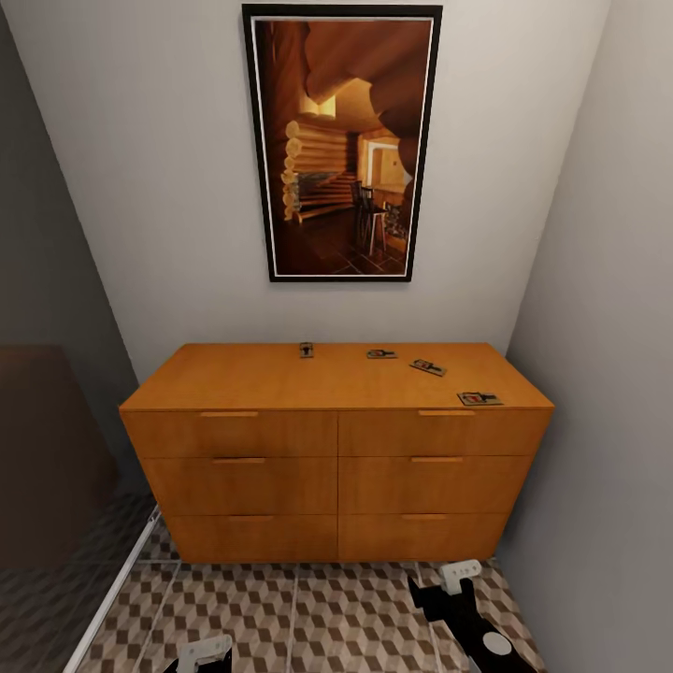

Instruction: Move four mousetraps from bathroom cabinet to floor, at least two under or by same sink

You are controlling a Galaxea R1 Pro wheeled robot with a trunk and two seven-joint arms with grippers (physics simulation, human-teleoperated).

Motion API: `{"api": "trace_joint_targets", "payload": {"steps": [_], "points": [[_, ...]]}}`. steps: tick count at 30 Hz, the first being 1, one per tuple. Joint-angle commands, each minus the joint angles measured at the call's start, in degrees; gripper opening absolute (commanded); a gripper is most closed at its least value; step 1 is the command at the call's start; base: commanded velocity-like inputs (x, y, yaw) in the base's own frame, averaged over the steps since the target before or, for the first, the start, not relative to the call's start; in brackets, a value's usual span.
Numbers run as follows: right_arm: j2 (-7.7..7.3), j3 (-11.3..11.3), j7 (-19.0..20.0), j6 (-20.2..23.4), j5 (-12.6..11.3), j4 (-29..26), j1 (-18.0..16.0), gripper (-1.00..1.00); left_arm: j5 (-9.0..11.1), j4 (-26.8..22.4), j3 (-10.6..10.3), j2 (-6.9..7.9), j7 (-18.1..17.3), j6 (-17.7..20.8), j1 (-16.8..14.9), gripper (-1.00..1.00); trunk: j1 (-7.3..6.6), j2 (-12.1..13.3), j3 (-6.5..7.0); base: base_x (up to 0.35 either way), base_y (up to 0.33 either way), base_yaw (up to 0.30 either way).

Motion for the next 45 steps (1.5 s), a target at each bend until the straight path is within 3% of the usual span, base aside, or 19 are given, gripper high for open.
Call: {"api": "trace_joint_targets", "payload": {"steps": [1,8,12,19,21,22,29,32,40,45], "points": [[-0.01,-0.08,-0.11,-0.04,0.37,0.21,-0.05,1.0,0.0,0.05,0.23,-0.03,0.01,-0.2,-0.04,1.0,0.0,-0.03,-0.06,0.0,0.0,0.0],[0.0,-0.63,-0.99,1.19,0.16,-0.49,-0.72,1.0,0.0,0.07,0.23,-0.03,0.01,-0.21,-0.04,1.0,0.0,-0.03,-0.06,0.0,0.0,0.0],[0.0,-0.71,-1.51,4.8,0.1,-3.22,-2.63,1.0,0.0,0.07,0.23,-0.03,0.01,-0.18,-0.04,1.0,0.0,-0.03,-0.06,0.0,0.0,0.0],[-0.51,-1.24,-1.67,20.44,0.01,-15.04,-5.18,1.0,0.0,0.07,0.23,0.0,0.01,-0.16,-0.04,1.0,0.0,-0.03,-0.06,0.0,0.0,0.0],[-1.0,-1.78,-1.69,25.61,0.0,-19.72,-5.47,1.0,0.0,0.07,0.23,0.02,0.01,-0.16,-0.04,1.0,0.0,-0.03,-0.06,0.0,0.0,0.0],[-1.45,-2.57,-1.69,30.57,-0.01,-24.23,-5.66,1.0,0.0,0.07,0.23,0.03,0.01,-0.16,-0.04,1.0,0.0,-0.03,-0.06,0.0,0.0,0.0],[-2.11,-5.03,-1.72,44.05,0.07,-38.24,-6.07,1.0,0.0,0.07,0.23,0.05,0.01,-0.16,-0.04,1.0,0.0,-0.03,-0.06,0.0,0.0,0.0],[-2.25,-5.65,-1.78,53.35,0.14,-48.93,-6.63,1.0,-0.06,0.07,0.23,0.05,0.01,-0.16,-0.04,1.0,0.0,-0.03,-0.06,0.0,0.0,0.0],[-2.28,-5.77,-1.8,59.6,0.24,-53.35,-9.71,1.0,-0.08,0.07,0.23,0.06,0.01,-0.16,-0.04,1.0,0.0,-0.03,-0.06,0.0,0.0,0.0],[-2.28,-5.79,-1.83,63.23,0.36,-54.07,-13.79,1.0,-0.08,0.07,0.23,0.05,0.01,-0.16,-0.04,1.0,0.0,-0.03,-0.06,0.0,0.0,0.0]]}}
